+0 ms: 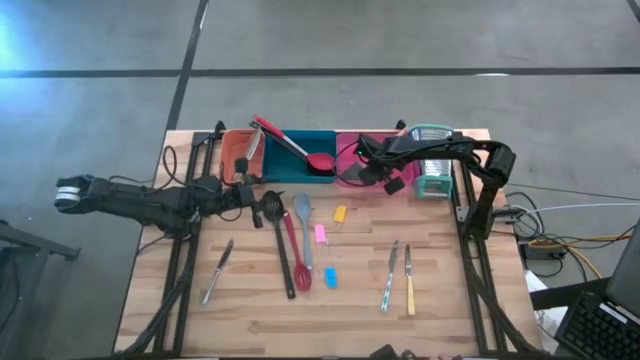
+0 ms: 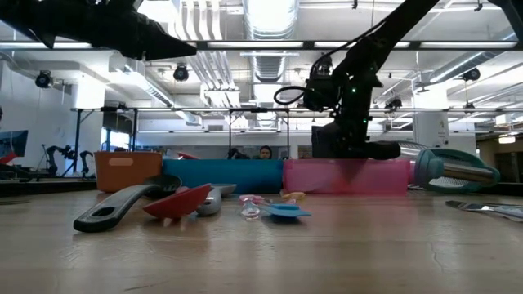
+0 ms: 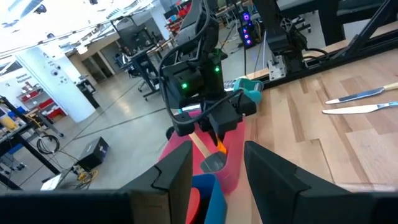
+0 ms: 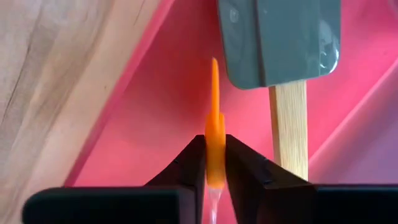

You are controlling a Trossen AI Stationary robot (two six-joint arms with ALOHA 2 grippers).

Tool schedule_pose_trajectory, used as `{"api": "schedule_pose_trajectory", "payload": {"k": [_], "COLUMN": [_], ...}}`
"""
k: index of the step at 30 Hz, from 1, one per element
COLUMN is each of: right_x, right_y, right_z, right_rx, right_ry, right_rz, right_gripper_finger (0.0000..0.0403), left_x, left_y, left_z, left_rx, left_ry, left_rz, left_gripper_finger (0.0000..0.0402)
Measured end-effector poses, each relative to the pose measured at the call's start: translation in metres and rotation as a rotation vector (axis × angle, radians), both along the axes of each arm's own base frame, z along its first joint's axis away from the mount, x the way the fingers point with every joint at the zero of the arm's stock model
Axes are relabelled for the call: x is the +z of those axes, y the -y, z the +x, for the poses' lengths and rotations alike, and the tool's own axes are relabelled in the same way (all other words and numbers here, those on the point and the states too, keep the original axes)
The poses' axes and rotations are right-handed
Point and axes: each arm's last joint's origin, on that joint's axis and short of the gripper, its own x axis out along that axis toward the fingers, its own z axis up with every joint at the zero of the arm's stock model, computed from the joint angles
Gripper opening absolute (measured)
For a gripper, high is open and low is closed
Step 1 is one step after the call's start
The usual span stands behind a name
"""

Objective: Pick & Place Kitchen Items
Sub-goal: Put the orange spatula into the red bin, then put the yellow knife into the orange bin

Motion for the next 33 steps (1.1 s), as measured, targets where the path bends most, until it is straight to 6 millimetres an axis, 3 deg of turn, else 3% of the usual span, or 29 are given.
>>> {"api": "schedule_pose_trajectory", "payload": {"k": [6, 12, 21, 29, 33], "right_x": [0.0, 0.006, 0.039, 0.076, 0.096], "right_y": [0.001, 0.001, -0.01, -0.028, -0.043], "right_z": [-0.001, -0.004, -0.009, -0.015, -0.018], "right_rx": [-0.037, -0.072, -0.147, -0.527, -0.516], "right_ry": [-0.008, -0.043, 0.111, 0.396, 0.482], "right_rz": [-0.027, -0.096, -0.076, -0.036, -0.033], "right_gripper_finger": [0.0096, 0.0107, 0.0095, 0.0075, 0.0062], "left_x": [0.0, 0.0, 0.0, 0.0, 0.0], "left_y": [0.0, 0.0, 0.0, -0.001, -0.001], "left_z": [0.0, 0.0, 0.0, 0.0, 0.0], "left_rx": [-0.001, -0.002, -0.002, 0.021, 0.037], "left_ry": [0.009, 0.013, 0.013, -0.01, -0.023], "left_rz": [-0.027, -0.04, -0.041, 0.028, 0.061], "left_gripper_finger": [0.0149, 0.0149, 0.0149, 0.0149, 0.0149]}}
